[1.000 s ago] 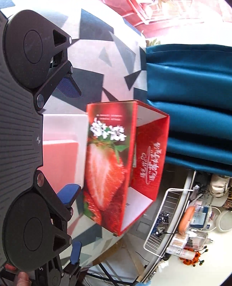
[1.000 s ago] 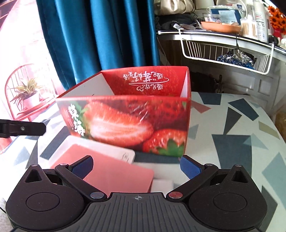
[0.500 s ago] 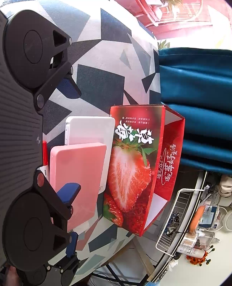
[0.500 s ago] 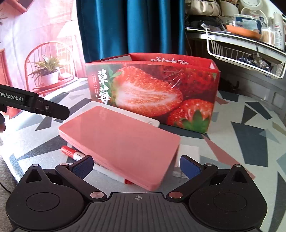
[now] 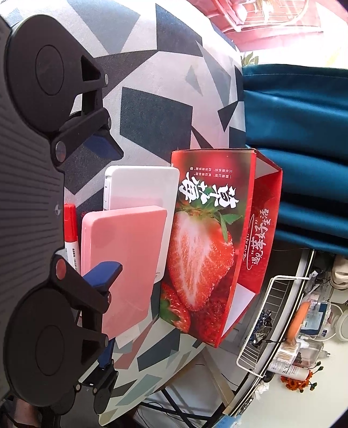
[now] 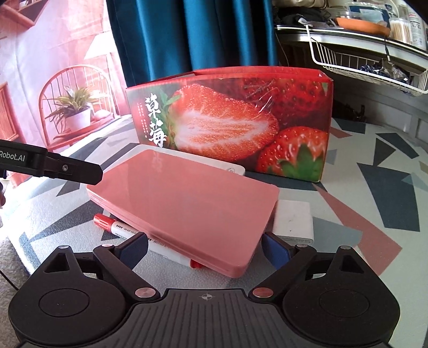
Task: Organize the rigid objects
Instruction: 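Lower the open left gripper onto the edge of the pink case, then close the left gripper on the pink case edge and lift it, then carry the pink case over the strawberry box with the left gripper, then lower the pink case onto the box floor and open the left gripper, then withdraw the left gripper from the box toward the red-capped marker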
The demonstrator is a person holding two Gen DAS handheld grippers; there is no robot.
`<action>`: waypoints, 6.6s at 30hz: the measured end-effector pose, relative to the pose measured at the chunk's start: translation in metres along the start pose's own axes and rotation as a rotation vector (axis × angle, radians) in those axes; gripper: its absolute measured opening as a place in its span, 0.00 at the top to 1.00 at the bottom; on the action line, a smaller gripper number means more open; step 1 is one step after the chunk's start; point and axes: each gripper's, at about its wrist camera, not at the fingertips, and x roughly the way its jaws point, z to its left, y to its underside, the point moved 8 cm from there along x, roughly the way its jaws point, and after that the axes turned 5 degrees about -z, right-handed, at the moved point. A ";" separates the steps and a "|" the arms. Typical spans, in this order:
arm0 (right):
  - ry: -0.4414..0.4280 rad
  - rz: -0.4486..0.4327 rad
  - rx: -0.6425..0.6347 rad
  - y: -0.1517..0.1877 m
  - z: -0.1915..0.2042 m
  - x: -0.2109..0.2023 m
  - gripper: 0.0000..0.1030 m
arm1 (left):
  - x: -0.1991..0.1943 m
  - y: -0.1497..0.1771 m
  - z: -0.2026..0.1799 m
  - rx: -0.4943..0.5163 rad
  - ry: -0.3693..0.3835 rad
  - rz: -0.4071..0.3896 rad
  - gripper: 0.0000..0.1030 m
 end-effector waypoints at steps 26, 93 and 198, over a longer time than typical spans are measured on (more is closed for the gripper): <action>-0.031 -0.022 0.046 -0.001 -0.005 0.004 0.15 | 0.037 0.009 -0.003 -0.269 0.166 0.156 0.41; 0.006 -0.117 -0.043 -0.053 0.002 -0.026 0.36 | -0.015 -0.046 -0.012 -0.097 0.180 -0.080 0.49; 0.129 0.022 0.052 -0.141 -0.048 0.011 0.00 | -0.012 -0.070 0.010 0.079 -0.024 -0.056 0.00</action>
